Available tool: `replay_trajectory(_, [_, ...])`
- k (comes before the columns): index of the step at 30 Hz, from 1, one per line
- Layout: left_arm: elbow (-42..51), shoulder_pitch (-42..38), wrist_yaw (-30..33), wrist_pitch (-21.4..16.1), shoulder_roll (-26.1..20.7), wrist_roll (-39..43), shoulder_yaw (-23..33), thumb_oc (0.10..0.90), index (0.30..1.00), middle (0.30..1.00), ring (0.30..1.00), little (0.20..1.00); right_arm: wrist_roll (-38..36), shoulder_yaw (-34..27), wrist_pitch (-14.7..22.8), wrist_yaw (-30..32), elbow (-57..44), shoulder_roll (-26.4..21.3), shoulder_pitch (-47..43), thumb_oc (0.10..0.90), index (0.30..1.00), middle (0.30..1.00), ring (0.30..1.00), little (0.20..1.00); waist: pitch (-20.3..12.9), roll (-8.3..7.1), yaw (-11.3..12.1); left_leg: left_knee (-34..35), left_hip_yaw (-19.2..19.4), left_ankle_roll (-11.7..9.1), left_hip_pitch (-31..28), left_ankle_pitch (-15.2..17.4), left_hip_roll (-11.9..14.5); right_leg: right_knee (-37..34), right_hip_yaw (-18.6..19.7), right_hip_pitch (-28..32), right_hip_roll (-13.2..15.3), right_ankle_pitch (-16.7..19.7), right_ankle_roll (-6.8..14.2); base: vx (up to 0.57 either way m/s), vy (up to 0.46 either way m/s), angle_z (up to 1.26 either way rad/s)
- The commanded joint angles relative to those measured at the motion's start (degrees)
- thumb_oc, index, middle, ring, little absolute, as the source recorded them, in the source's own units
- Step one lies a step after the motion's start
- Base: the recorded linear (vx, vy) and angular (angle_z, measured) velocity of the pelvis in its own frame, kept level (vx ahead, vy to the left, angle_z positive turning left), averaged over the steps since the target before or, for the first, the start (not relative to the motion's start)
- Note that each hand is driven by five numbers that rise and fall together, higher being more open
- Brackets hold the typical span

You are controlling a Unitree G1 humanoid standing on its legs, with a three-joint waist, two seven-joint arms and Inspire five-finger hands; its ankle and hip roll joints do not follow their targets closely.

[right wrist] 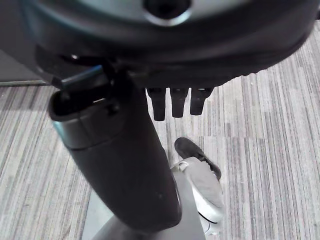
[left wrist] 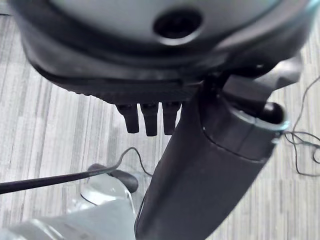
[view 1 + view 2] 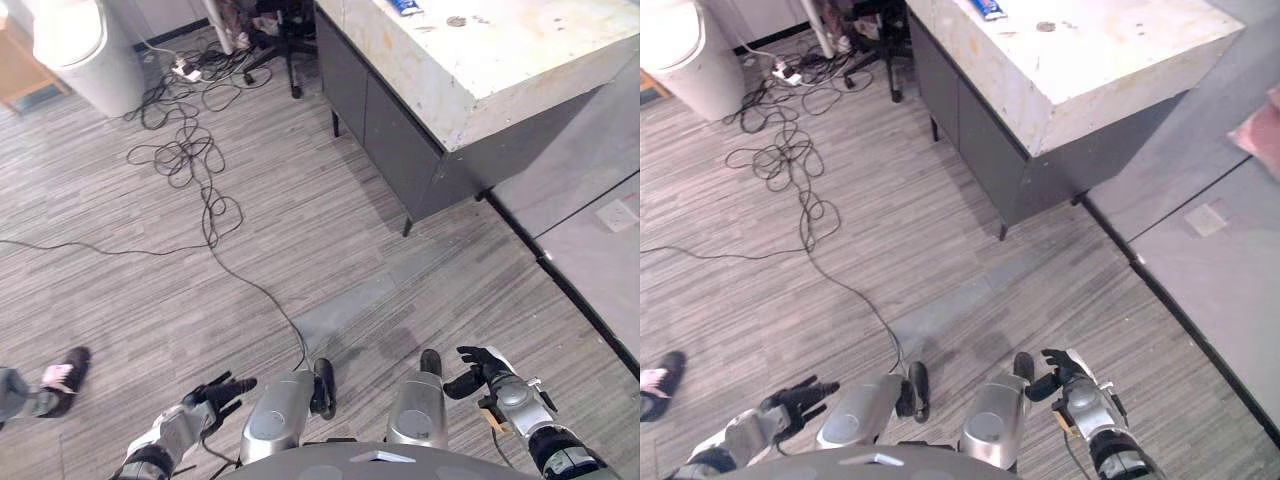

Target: Organize the bathroom.

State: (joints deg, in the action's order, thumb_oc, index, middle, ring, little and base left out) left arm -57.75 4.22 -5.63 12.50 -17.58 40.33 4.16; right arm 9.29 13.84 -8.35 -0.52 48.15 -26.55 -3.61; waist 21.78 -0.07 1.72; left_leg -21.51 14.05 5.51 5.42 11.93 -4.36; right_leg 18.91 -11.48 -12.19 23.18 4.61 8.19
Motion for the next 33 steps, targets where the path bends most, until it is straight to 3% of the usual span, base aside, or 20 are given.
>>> replay_trajectory(1, [2.74,3.19,-3.01,-0.59,-1.78,-2.85,-1.19,0.8,0.9,0.9,0.9,0.9,-2.77,1.12,0.49,0.21,-3.38,-2.44,0.47,0.8,0.9,0.9,0.9,0.9,-3.78,-1.15,-3.77,4.64,-3.81,-6.78,-3.67,-1.38,6.15,-8.05,7.28,-0.48,-10.13,1.22,2.79,0.15,0.031,-0.9])
replay_trajectory(2, [2.69,3.2,-3.81,-0.78,-1.93,-4.7,-1.83,0.8,0.9,0.9,0.9,0.9,-3.63,1.06,0.76,0.32,-3.19,-2.26,1.02,0.8,0.9,0.9,0.9,0.9,-3.94,-1.38,-4.55,5.22,-4.83,-6.75,-3.92,-1.14,5.1,-9.01,6.59,-1.42,-11.96,1.31,2.58,0.08,0.029,0.5])
replay_trajectory(3, [3.2,3.06,-4.04,-0.95,-2.05,-4.81,-2.19,0.8,0.9,0.9,0.9,0.9,-2.47,1.3,1.53,0.1,-2.88,-1.58,0.92,0.8,0.9,0.9,0.9,0.9,-3.48,-1.77,-4.3,6.54,-2.08,-6.46,-4.9,-0.71,4.23,-8.87,0.55,-3.35,-10.76,3.4,3.04,0.02,0.015,0.55])
replay_trajectory(4, [3.2,3.06,-4.04,-0.95,-2.05,-4.81,-2.19,0.8,0.9,0.9,0.9,0.9,-2.47,1.3,1.53,0.1,-2.88,-1.58,0.92,0.8,0.9,0.9,0.9,0.9,-3.48,-1.77,-4.3,6.54,-2.08,-6.46,-4.9,-0.71,4.23,-8.87,0.55,-3.35,-10.76,3.4,3.04,-0.02,0.012,0.93])
replay_trajectory(5, [3.67,2.65,-3.89,-1.1,-1.83,-4.38,-1.9,0.8,0.9,0.9,0.9,0.9,-0.76,1.56,1.62,-0.65,-3.01,-1.29,0.64,0.8,0.9,0.9,0.9,0.9,-2.96,-1.52,-3.98,7.8,0.93,-6.06,-5.92,-0.53,4.34,-8.56,-2.96,-3.64,-10.34,3.41,2.74,-0.01,0.001,0.58])
replay_trajectory(8, [3.2,0.31,-2.81,-1.36,-0.93,-1.47,-1.96,0.8,0.9,0.9,0.9,0.9,0.2,2.54,1.89,-0.42,-1.37,-0.74,0.87,0.8,0.9,0.9,0.9,0.9,-3.14,-0.43,-5.0,10.09,1.39,-6.22,-5.59,-2.5,4.98,-10.06,-1.09,-0.47,-14.22,-0.38,0.17,-0.01,-0.068,-0.17])
replay_trajectory(13, [2.28,-1.48,-2.81,-1.46,-0.09,-2.88,-2.82,0.8,0.9,0.9,0.9,0.9,-1.66,1.86,2.2,1.06,1.52,0.03,1.15,0.8,0.9,0.9,0.9,0.9,-3.63,0.1,-6.02,6.11,0.84,-7.53,-4.82,-3.18,6.14,-8.08,-0.4,0.72,-15.41,-3.96,-1.88,0.05,-0.084,-0.22])
replay_trajectory(15, [2.03,-1.8,-2.76,-1.18,0.33,-3.36,-2.45,0.8,0.9,0.9,0.9,0.9,-2.34,1.55,2.57,1.63,2.12,0.37,1.82,0.8,0.9,0.9,0.9,0.9,-4.04,0.15,-6.01,-0.65,-1.98,-9.82,-3.39,-7.68,6.87,-8.48,-0.2,1.93,-16.3,-4.57,-3.58,0.05,-0.087,0.57])
replay_trajectory(16, [2.19,-1.49,-3.13,-1.61,0.48,-3.64,-2.47,0.8,0.9,0.9,0.9,0.9,-2.91,1.91,2.32,1.62,2.16,0.16,1.45,0.8,0.9,0.9,0.9,0.9,-3.91,-0.46,-5.24,-8.6,-6.35,-11.0,0.05,-11.74,6.64,-8.99,0.77,2.78,-16.61,-4.76,-4.84,0.02,-0.06,0.47])
replay_trajectory(17, [2.19,-1.49,-3.13,-1.61,0.48,-3.64,-2.47,0.8,0.9,0.9,0.9,0.9,-2.91,1.91,2.32,1.62,2.16,0.16,1.45,0.8,0.9,0.9,0.9,0.9,-3.91,-0.46,-5.24,-8.6,-6.35,-11.0,0.05,-11.74,6.64,-8.99,0.77,2.78,-16.61,-4.76,-4.84,0.02,-0.037,0.1])
replay_trajectory(18, [2.27,-1.27,-2.38,-1.77,0.57,-3.03,-2.61,0.8,0.9,0.9,0.9,0.9,-2.9,2.38,2.57,1.33,2.44,-0.11,0.87,0.8,0.9,0.9,0.9,0.9,-3.81,-1.3,-4.53,-14.13,-9.96,-10.77,3.22,-13.38,5.93,-8.92,1.88,3.14,-16.34,-4.63,-5.55,0.08,0.073,-0.31])
replay_trajectory(19, [1.41,-0.51,-0.77,-2.47,1.23,-1.89,-2.14,0.8,0.9,0.9,0.9,0.9,-3.32,3.26,2.73,1.33,3.38,-0.22,-0.56,0.8,0.9,0.9,0.9,0.9,-3.84,-1.75,-3.79,-15.57,-13.29,-9.52,4.82,-14.28,8.22,-7.08,4.31,3.09,-16.54,-5.66,-6.54,0.08,0.073,-0.31])
replay_trajectory(20, [1.41,-0.51,-0.77,-2.47,1.23,-1.89,-2.14,0.8,0.9,0.9,0.9,0.9,-3.32,3.26,2.73,1.33,3.38,-0.22,-0.56,0.8,0.9,0.9,0.9,0.9,-3.84,-1.75,-3.79,-15.57,-13.29,-9.52,4.82,-14.28,8.22,-7.08,4.31,3.09,-16.54,-5.66,-6.54,0.18,0.22,-0.45])
replay_trajectory(21, [-0.24,-0.27,-0.87,-2.97,1.11,-1.45,-2.06,0.8,0.9,0.9,0.9,0.9,-3.52,3.33,3.14,1.49,4.8,0.15,-1.42,0.8,0.9,0.9,0.9,0.9,-4.71,-1.24,-4.24,-7.26,-13.59,-9.2,1.49,-15.52,13.09,-5.8,5.57,2.86,-17.16,-7.16,-6.52,0.11,0.147,-0.2])
replay_trajectory(22, [-0.24,-0.27,-0.87,-2.97,1.11,-1.45,-2.06,0.8,0.9,0.9,0.9,0.9,-3.52,3.33,3.14,1.49,4.8,0.15,-1.42,0.8,0.9,0.9,0.9,0.9,-4.71,-1.24,-4.24,-7.26,-13.59,-9.2,1.49,-15.52,13.09,-5.8,5.57,2.86,-17.16,-7.16,-6.52,0.19,0.315,-0.75])
replay_trajectory(23, [-1.3,-0.36,-1.22,-3.26,0.87,-1.98,-2.32,0.8,0.9,0.9,0.9,0.9,-3.31,2.93,3.92,1.65,6.21,0.48,-1.8,0.8,0.9,0.9,0.9,0.9,-5.25,-0.47,-4.64,1.68,-13.15,-9.52,-2.77,-16.59,16.57,-4.32,6.37,2.69,-17.74,-8.6,-6.28,0.15,0.393,-1.03])
replay_trajectory(24, [-1.65,-0.86,-1.41,-3.21,0.42,-1.36,-3.11,0.8,0.9,0.9,0.9,0.9,-4.26,2.93,4.26,2.46,7.11,0.64,-2.28,0.8,0.9,0.9,0.9,0.9,-5.52,0.6,-4.46,9.77,-16.21,-9.94,-4.65,-17.57,17.25,-2.56,8.4,1.93,-17.85,-9.61,-5.25,0.19,0.533,-1.33])
replay_trajectory(28, [-0.51,-1.43,-1.53,-2.98,0.37,-0.68,-4.04,0.8,0.9,0.9,0.9,0.9,-6.01,2.74,4.01,3.18,7.4,0.17,-3.5,0.8,0.9,0.9,0.9,0.9,-4.65,1.44,-3.35,12.31,-19.79,-10.62,-3.6,-15.57,15.74,-1.76,11.33,1.12,-15.89,-9.37,-3.23,0.05,0.287,-0.25])
replay_trajectory(30, [0.43,-2.56,-1.36,-1.81,0.5,-1.76,-5.17,0.8,0.9,0.9,0.9,0.9,-4.45,1.12,3.92,4.15,5.07,0.1,-2.65,0.8,0.9,0.9,0.9,0.9,-4.28,2.38,-4.39,12.07,-13.37,-10.43,-4.04,-9.51,13.68,-2.03,9.37,0.31,-10.19,-6.82,0.02,0.07,0.477,-0.03])
replay_trajectory(33, [0.53,-2.09,-1.94,-2.66,-0.3,-2.1,-5.36,0.8,0.9,0.9,0.9,0.9,-4.27,0.41,2.73,4.47,2.65,-0.02,-1.55,0.8,0.9,0.9,0.9,0.9,-3.92,2.36,-4.56,11.24,-12.2,-9.88,-3.15,-8.36,12.5,-2.93,9.34,0.96,-8.44,-5.86,1.13,0.07,0.273,0.29])
